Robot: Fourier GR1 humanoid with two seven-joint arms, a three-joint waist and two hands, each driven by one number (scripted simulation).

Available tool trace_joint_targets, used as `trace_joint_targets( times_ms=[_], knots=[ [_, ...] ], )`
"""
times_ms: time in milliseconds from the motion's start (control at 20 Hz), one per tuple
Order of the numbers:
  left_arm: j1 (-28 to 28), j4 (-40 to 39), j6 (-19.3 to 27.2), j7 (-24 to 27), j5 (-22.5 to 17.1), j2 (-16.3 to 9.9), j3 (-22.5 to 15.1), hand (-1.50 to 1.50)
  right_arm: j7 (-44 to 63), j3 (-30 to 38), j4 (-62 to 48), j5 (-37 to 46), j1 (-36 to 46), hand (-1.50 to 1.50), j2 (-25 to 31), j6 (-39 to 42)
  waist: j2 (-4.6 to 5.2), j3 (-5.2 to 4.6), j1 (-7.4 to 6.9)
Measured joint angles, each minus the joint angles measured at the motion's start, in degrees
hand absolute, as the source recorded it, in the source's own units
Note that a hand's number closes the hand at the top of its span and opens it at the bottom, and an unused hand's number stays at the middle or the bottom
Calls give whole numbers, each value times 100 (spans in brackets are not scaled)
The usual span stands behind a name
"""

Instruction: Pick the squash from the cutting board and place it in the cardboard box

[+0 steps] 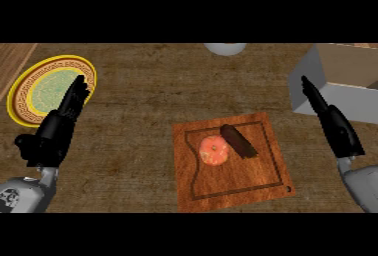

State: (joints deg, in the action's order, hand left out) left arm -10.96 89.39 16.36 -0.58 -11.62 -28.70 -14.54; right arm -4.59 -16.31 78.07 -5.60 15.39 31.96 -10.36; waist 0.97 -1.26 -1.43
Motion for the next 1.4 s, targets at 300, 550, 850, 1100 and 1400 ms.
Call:
trace_joint_targets(
  times_ms=[300,550,850,1100,1400],
  knots=[
    [25,49,-293,174,137,-268,-10,0,748,437,1103,477,153,-150,-224,-1503,-241,65,410],
    [139,53,-580,343,153,-392,-112,0,1828,241,1751,1555,-473,-150,-25,-2537,-283,54,676],
    [105,117,-849,442,105,-490,-94,0,3003,-564,2918,3354,-1276,-150,294,-2844,-235,69,568],
    [14,63,-977,534,141,-425,-157,0,4372,-1100,3631,4595,-1334,-150,456,-1968,-180,69,414],
    [-165,-35,-1083,573,182,-317,-227,0,6023,-1893,4053,5135,-876,-150,254,-161,-124,68,203]
  ],
)
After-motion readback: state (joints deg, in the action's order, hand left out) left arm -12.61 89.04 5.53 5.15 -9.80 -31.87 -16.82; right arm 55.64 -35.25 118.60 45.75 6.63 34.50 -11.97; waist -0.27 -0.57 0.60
